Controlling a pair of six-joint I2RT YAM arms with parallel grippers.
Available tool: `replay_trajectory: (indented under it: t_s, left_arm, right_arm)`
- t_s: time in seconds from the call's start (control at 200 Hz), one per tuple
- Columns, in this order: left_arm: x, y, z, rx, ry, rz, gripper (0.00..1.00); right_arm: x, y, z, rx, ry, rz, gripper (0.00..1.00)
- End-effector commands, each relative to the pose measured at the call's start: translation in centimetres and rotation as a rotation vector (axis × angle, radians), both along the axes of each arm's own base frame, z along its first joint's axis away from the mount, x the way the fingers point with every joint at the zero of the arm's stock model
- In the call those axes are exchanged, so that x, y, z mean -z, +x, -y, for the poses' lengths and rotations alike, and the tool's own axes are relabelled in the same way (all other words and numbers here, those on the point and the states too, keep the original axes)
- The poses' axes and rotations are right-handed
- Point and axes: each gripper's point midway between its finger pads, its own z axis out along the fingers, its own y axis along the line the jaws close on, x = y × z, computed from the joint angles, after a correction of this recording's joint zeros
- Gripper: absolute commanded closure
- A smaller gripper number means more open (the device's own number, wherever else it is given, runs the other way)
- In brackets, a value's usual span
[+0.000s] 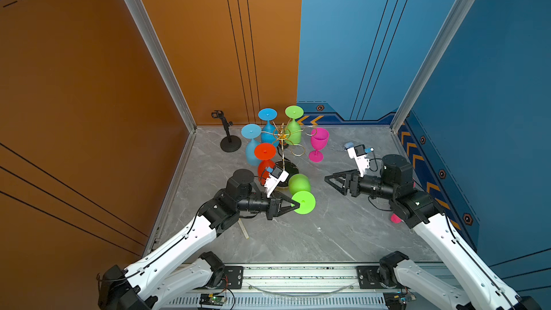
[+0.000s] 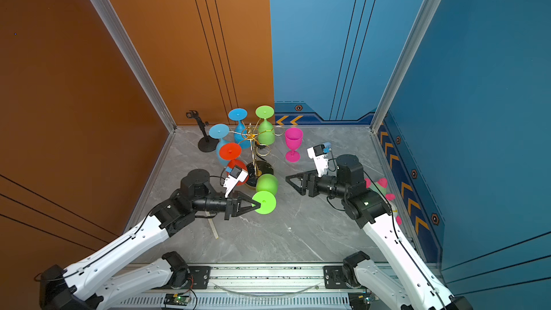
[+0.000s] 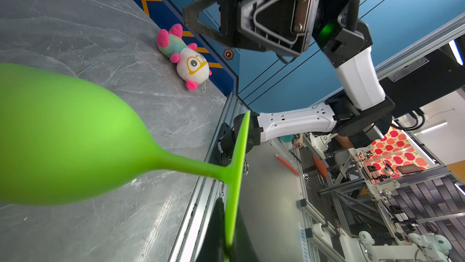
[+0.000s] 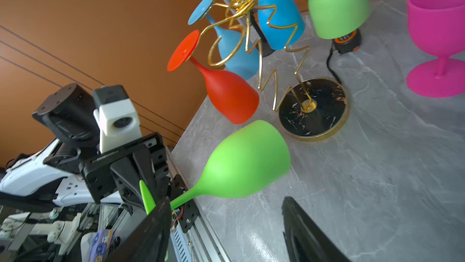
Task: Take the wine glass off the wine glass rack
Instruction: Pick up the wine glass from the wine glass rack.
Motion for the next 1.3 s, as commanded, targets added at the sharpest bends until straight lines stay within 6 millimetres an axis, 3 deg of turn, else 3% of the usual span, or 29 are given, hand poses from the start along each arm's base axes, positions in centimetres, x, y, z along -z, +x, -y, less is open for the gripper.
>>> replay_trajectory:
  t_s: [0.0, 0.17, 0.36, 0.626, 0.861, 1.031, 1.291]
  left_arm:
    - [1.2, -0.3, -0.2, 0.010, 0.122, 0.113, 1.00]
    - [2.7, -0.8, 0.0, 0.035, 0.226, 0.231, 1.00]
    - [4.4, -0.5, -0.4, 0.033, 0.361, 0.388, 1.00]
    - [5.7, -0.9, -0.9, 0.086, 0.488, 0.598, 1.00]
    - [6.8, -0.4, -1.6, 0.110, 0.631, 0.844, 1.00]
    - [8.1, 0.2, -2.2, 0.165, 0.755, 1.017, 1.00]
    - [9.6, 1.2, -2.2, 0.203, 0.912, 1.316, 1.00]
  right_arm:
    - [1.5, 1.4, 1.8, 0.094, -0.004, -0.101, 0.29]
    - [4.3, 3.1, 3.8, 0.187, -0.060, -0.206, 0.26]
    - [5.7, 3.8, 5.0, 0.232, -0.119, -0.260, 0.22]
    - [6.7, 4.5, 5.6, 0.250, -0.175, -0.315, 0.21]
    - [5.9, 4.1, 6.3, 0.261, -0.281, -0.303, 0.20]
    - [5.0, 3.7, 5.8, 0.236, -0.307, -0.289, 0.20]
    - [4.7, 2.9, 2.8, 0.113, -0.328, -0.284, 0.21]
